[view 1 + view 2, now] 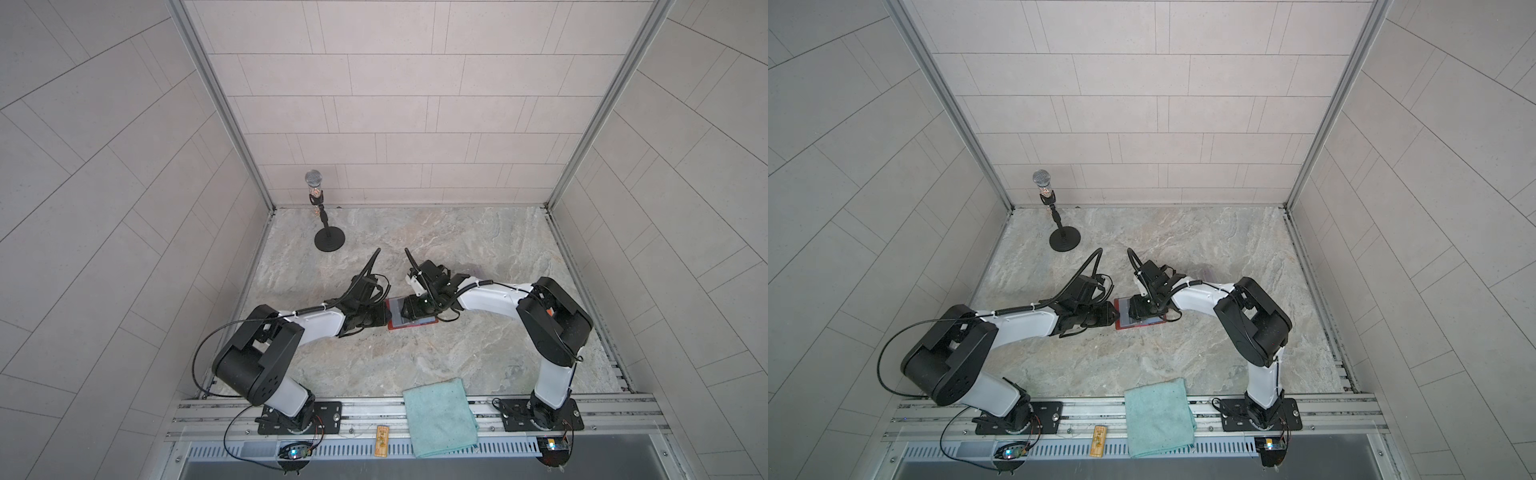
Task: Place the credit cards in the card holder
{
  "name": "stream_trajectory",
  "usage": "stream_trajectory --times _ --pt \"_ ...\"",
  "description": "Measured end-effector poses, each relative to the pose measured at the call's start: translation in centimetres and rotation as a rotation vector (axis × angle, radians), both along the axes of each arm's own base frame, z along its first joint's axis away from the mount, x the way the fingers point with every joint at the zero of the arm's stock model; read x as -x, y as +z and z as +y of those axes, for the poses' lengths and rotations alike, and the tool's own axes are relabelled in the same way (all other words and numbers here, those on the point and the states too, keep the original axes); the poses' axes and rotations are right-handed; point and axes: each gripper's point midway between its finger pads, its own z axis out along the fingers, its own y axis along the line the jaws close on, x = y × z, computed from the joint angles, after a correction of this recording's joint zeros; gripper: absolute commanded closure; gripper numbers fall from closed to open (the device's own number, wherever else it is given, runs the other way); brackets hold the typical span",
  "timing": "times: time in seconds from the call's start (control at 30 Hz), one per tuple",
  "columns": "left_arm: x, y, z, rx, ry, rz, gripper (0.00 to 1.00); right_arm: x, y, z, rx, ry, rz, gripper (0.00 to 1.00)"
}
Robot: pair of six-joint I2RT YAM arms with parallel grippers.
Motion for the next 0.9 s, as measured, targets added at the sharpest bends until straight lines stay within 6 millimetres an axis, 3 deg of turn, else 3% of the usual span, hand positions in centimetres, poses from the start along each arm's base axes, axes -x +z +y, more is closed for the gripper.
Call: stream_trajectory --times 0.13,0.33,0.47,0.73,0.9 --pt "-0.1 0.0 -0.2 0.016 0.004 0.006 0.78 0.0 0.0 0.0 0.002 0.0 0.002 0.47" --pt "-0.2 -0.5 0.1 0.013 0.031 0.018 1.0 0.0 -0.1 -0.2 0.009 -0.004 0.001 0.47" --pt "-0.2 -0.5 0.2 0.012 0.037 0.02 1.0 0.0 -0.1 -0.3 0.013 -0.005 -0.003 0.46" --pt "0.0 -0.5 0.2 0.01 0.036 0.025 1.0 0.0 0.4 -1.3 0.066 -0.002 -0.031 0.35" --pt "0.1 -0.5 0.2 0.011 0.034 0.029 1.0 0.2 0.5 -1.9 0.097 0.0 -0.039 0.34"
